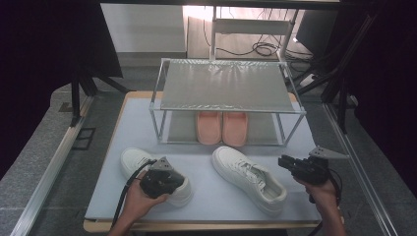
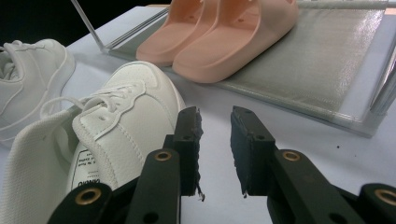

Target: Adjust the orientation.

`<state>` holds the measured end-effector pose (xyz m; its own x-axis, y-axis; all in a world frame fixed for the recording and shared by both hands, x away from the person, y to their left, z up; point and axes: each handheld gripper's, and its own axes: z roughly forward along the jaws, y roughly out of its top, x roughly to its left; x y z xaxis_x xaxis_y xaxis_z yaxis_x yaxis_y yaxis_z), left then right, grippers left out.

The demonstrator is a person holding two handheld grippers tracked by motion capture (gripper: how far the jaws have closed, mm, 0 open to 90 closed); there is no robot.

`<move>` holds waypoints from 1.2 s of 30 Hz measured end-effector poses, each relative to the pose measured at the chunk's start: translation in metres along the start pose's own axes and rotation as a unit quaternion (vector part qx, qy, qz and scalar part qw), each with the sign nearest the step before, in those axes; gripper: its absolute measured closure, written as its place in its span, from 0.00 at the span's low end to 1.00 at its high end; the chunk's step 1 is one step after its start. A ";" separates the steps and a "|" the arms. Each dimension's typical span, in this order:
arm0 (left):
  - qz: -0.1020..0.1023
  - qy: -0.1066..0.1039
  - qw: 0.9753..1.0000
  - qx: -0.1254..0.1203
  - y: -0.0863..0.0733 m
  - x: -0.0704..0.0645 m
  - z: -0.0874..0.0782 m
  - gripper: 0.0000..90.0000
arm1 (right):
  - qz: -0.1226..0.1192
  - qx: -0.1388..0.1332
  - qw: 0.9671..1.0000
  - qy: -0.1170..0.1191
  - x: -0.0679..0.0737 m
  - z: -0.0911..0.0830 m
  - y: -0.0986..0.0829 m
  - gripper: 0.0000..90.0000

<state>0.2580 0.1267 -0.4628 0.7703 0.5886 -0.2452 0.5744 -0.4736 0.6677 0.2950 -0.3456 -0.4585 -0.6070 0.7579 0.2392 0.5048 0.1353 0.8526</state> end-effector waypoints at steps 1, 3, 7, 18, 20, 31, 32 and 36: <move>0.000 -0.001 1.000 -0.001 0.001 -0.001 0.001 1.00 | -0.001 0.000 1.000 0.000 0.000 0.000 0.000 0.81; 0.003 -0.003 1.000 -0.001 0.003 -0.004 0.004 1.00 | -0.001 0.001 1.000 0.000 0.000 0.000 0.000 0.81; 0.009 -0.009 1.000 0.000 0.008 -0.010 0.012 1.00 | -0.001 -0.001 1.000 0.000 0.000 0.000 0.001 0.81; 0.045 -0.040 0.998 0.008 0.028 -0.044 0.043 1.00 | 0.000 -0.002 1.000 0.000 -0.001 -0.002 0.001 0.81; 0.051 -0.047 0.998 0.009 0.033 -0.052 0.050 1.00 | 0.000 -0.002 1.000 0.000 -0.001 -0.002 0.001 0.81; 0.082 -0.079 0.993 0.018 0.049 -0.088 0.077 1.00 | 0.003 -0.003 1.000 0.000 -0.002 -0.002 0.000 0.81; 0.084 -0.080 0.993 0.018 0.050 -0.089 0.079 1.00 | 0.003 -0.003 1.000 -0.001 -0.002 -0.002 0.000 0.81; 0.085 -0.084 0.993 0.017 0.052 -0.094 0.083 1.00 | 0.003 -0.003 1.000 -0.001 -0.002 -0.002 0.000 0.81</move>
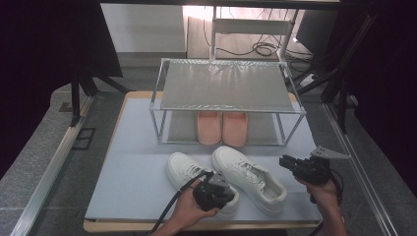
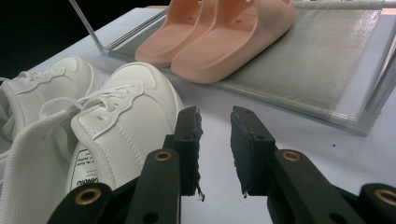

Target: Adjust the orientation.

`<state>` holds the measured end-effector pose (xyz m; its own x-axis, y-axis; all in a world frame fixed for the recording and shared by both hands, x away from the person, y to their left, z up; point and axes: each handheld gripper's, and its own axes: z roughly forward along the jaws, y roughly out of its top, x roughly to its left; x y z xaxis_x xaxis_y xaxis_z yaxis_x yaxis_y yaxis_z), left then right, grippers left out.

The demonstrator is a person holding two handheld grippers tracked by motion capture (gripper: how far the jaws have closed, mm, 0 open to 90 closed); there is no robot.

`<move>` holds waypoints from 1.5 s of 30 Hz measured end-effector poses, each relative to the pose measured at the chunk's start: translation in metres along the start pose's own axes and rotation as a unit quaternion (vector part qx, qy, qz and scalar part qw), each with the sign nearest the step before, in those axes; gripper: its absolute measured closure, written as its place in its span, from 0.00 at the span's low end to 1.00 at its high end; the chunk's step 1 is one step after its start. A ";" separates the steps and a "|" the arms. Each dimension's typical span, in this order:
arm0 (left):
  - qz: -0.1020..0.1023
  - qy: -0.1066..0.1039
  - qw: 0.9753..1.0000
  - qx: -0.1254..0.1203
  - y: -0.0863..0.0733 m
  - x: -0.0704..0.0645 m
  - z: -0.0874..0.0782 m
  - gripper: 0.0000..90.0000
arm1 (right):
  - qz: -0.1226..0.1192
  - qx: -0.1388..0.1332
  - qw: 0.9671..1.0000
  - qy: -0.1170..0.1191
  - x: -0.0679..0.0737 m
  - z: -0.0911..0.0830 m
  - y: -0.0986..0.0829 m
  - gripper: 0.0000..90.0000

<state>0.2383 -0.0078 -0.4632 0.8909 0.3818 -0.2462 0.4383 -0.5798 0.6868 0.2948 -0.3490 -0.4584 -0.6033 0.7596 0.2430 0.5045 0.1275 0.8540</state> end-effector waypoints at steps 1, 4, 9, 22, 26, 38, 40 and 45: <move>0.002 0.000 1.000 0.000 0.001 -0.001 0.001 1.00 | 0.001 0.000 1.000 0.000 0.000 0.000 0.000 0.81; 0.006 -0.003 1.000 0.002 0.003 -0.004 0.005 1.00 | 0.000 0.000 1.000 0.000 -0.001 0.001 0.000 0.81; 0.013 -0.012 1.000 0.004 0.010 -0.011 0.013 1.00 | 0.001 0.002 1.000 -0.001 0.000 0.002 0.000 0.81; 0.023 -0.021 1.000 0.005 0.018 -0.021 0.026 1.00 | 0.001 0.002 1.000 -0.001 -0.001 0.001 0.000 0.81; 0.025 -0.022 0.999 0.004 0.020 -0.022 0.028 1.00 | 0.001 0.002 1.000 -0.001 -0.001 0.001 0.000 0.81; 0.020 -0.013 0.999 -0.046 0.009 -0.010 -0.015 0.87 | 0.004 -0.001 1.000 -0.003 -0.002 -0.002 -0.002 0.81; 0.015 -0.008 0.998 -0.058 0.005 -0.005 -0.026 0.83 | 0.005 -0.002 1.000 -0.003 -0.002 -0.003 -0.002 0.81; 0.004 -0.011 0.995 -0.100 -0.003 0.003 -0.054 0.70 | 0.005 0.001 1.000 -0.003 -0.001 -0.003 -0.003 0.81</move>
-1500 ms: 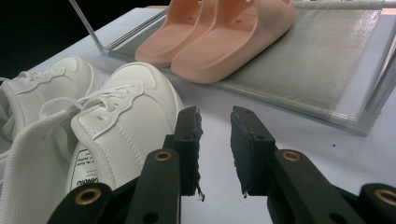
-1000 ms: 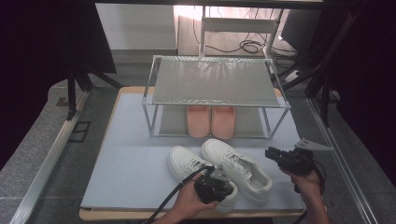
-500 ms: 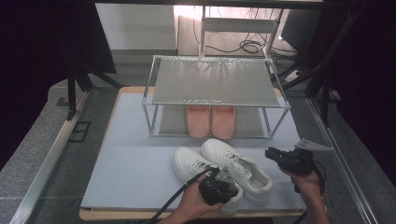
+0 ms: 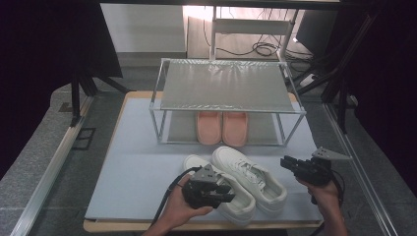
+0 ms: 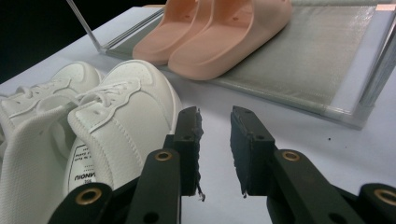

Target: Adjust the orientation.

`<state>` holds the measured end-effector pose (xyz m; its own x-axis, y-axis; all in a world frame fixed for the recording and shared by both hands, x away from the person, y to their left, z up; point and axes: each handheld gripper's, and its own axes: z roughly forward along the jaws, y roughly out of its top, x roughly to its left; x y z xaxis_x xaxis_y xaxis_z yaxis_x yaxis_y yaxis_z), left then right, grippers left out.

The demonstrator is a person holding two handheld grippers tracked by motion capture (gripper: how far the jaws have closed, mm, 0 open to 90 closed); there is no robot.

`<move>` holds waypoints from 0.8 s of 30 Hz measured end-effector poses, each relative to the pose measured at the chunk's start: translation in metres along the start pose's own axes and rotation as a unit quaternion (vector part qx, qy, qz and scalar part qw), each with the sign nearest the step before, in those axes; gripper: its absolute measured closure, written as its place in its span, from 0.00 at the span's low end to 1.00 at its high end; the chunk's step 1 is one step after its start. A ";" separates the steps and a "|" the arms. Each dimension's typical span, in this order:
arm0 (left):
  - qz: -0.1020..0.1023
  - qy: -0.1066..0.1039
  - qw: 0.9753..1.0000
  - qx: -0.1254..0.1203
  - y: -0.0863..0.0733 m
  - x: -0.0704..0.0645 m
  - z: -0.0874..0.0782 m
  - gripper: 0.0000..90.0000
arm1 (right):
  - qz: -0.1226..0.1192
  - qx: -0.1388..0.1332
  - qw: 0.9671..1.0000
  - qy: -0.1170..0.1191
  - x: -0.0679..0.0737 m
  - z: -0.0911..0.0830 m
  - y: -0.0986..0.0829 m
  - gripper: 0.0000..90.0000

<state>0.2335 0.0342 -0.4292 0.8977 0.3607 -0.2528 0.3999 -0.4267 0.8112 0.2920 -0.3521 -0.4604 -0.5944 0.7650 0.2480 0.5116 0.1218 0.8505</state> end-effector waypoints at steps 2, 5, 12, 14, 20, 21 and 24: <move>-0.002 0.010 1.000 -0.013 -0.001 0.003 -0.012 0.67 | -0.001 0.002 1.000 0.000 0.001 0.000 -0.001 0.82; -0.016 0.035 0.999 -0.025 -0.005 0.013 -0.027 0.67 | -0.001 0.005 1.000 0.000 0.002 -0.003 -0.003 0.84; -0.045 0.101 0.994 -0.028 -0.019 0.039 -0.052 0.64 | -0.003 0.011 1.000 -0.007 0.005 -0.011 -0.008 0.92; -0.049 0.112 0.992 -0.027 -0.022 0.044 -0.057 0.61 | -0.007 0.015 1.000 -0.011 0.007 -0.016 -0.011 0.94; -0.060 0.139 0.988 -0.031 -0.028 0.054 -0.067 0.55 | -0.014 0.043 0.999 -0.023 0.017 -0.036 -0.033 0.99; -0.062 0.143 0.987 -0.031 -0.028 0.055 -0.068 0.54 | -0.013 0.045 0.999 -0.025 0.019 -0.041 -0.039 1.00; -0.066 0.153 0.986 -0.031 -0.029 0.059 -0.071 0.52 | -0.001 0.054 0.998 -0.021 0.025 -0.053 -0.052 1.00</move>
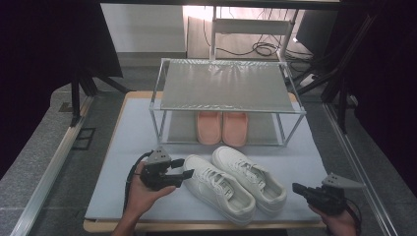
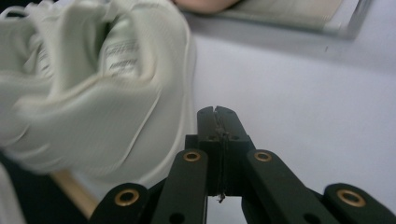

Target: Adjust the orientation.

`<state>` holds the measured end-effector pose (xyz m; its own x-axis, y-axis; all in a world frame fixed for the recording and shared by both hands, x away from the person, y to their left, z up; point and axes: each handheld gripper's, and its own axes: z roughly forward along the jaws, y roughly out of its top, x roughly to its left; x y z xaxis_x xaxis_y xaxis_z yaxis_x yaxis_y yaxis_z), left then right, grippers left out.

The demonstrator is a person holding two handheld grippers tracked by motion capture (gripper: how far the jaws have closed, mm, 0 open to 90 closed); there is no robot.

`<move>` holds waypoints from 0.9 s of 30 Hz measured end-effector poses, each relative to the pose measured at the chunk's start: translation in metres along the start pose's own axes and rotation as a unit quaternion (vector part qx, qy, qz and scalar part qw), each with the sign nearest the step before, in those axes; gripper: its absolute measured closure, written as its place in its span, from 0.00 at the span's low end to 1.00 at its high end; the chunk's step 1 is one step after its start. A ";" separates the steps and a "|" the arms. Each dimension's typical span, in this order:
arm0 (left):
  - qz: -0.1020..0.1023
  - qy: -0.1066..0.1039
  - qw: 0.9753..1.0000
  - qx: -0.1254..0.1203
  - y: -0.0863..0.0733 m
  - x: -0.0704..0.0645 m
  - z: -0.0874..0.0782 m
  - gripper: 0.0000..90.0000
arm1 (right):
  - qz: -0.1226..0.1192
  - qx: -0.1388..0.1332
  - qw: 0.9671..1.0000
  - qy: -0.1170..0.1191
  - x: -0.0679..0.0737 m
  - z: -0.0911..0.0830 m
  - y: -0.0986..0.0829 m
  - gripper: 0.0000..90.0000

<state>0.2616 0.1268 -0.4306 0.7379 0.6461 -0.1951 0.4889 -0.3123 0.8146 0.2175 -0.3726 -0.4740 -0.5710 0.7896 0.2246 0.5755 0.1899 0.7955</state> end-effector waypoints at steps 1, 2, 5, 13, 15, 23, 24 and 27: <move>-0.002 0.000 1.000 -0.001 0.000 0.001 -0.001 0.52 | 0.003 0.002 1.000 0.004 0.002 -0.003 -0.004 1.00; -0.002 0.001 1.000 -0.002 0.000 0.002 -0.001 0.52 | 0.005 0.002 1.000 0.011 0.005 -0.006 -0.007 1.00; -0.003 0.002 1.000 0.000 -0.001 0.004 -0.002 0.51 | 0.009 0.011 0.999 0.031 0.014 -0.010 -0.016 1.00; -0.009 0.008 1.000 -0.001 -0.003 0.009 -0.005 0.50 | 0.004 0.021 0.999 0.044 0.030 -0.004 -0.016 1.00; -0.011 0.010 1.000 0.000 -0.004 0.011 -0.005 0.50 | 0.008 0.021 0.999 0.041 0.029 -0.002 -0.015 1.00; -0.015 0.015 1.000 -0.002 -0.007 0.014 -0.009 0.50 | 0.004 0.020 0.998 0.055 0.037 -0.006 -0.015 1.00; -0.016 0.016 1.000 -0.002 -0.007 0.015 -0.010 0.50 | 0.003 0.018 0.998 0.058 0.038 -0.008 -0.016 1.00; -0.016 0.017 1.000 -0.002 -0.007 0.015 -0.010 0.50 | 0.003 0.020 0.998 0.062 0.041 -0.005 -0.015 1.00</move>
<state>0.2645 0.1456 -0.4339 0.7055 0.6791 -0.2029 0.5101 -0.2878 0.8105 0.1821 -0.3458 -0.4739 -0.6337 0.7134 0.2990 0.6008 0.2105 0.7712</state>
